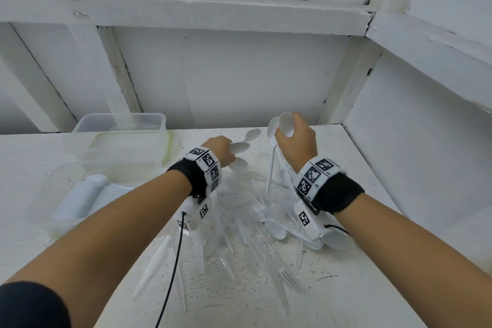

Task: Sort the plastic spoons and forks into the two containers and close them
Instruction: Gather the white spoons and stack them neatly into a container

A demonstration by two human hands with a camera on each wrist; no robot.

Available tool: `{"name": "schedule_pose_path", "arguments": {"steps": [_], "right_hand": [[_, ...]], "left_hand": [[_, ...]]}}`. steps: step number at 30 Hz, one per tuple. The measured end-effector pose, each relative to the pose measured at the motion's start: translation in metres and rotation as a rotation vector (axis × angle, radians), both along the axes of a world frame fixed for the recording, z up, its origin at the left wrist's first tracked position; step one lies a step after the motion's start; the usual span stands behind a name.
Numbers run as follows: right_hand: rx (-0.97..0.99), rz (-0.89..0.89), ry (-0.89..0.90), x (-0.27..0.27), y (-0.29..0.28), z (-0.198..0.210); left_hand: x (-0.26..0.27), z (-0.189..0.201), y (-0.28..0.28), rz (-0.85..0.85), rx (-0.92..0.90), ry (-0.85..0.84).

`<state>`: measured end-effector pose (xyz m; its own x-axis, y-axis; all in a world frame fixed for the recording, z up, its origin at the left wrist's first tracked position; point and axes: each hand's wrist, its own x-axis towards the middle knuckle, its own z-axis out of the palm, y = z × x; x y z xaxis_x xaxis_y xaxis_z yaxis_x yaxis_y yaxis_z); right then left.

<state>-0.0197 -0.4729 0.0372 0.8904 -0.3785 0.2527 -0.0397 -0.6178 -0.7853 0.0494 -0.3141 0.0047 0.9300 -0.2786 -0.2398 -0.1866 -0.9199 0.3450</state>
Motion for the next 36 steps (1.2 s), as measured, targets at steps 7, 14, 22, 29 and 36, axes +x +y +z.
{"name": "schedule_pose_path", "arguments": {"steps": [7,14,22,29,36], "right_hand": [[-0.041,0.145,-0.059,-0.009,0.010,0.018],[-0.130,0.375,-0.071,-0.022,0.042,0.041],[-0.083,0.487,0.067,-0.044,0.073,0.030],[0.038,0.479,0.117,-0.069,0.091,0.013],[0.466,0.335,0.029,-0.074,0.085,0.020]], "left_hand": [[-0.018,0.047,0.030,-0.045,-0.193,-0.209],[-0.049,0.071,0.062,0.037,-0.536,-0.243],[-0.093,0.077,0.086,0.056,-0.884,-0.093],[-0.121,0.073,0.095,0.123,-0.963,0.065],[-0.137,0.050,0.112,0.268,-1.121,0.228]]}}
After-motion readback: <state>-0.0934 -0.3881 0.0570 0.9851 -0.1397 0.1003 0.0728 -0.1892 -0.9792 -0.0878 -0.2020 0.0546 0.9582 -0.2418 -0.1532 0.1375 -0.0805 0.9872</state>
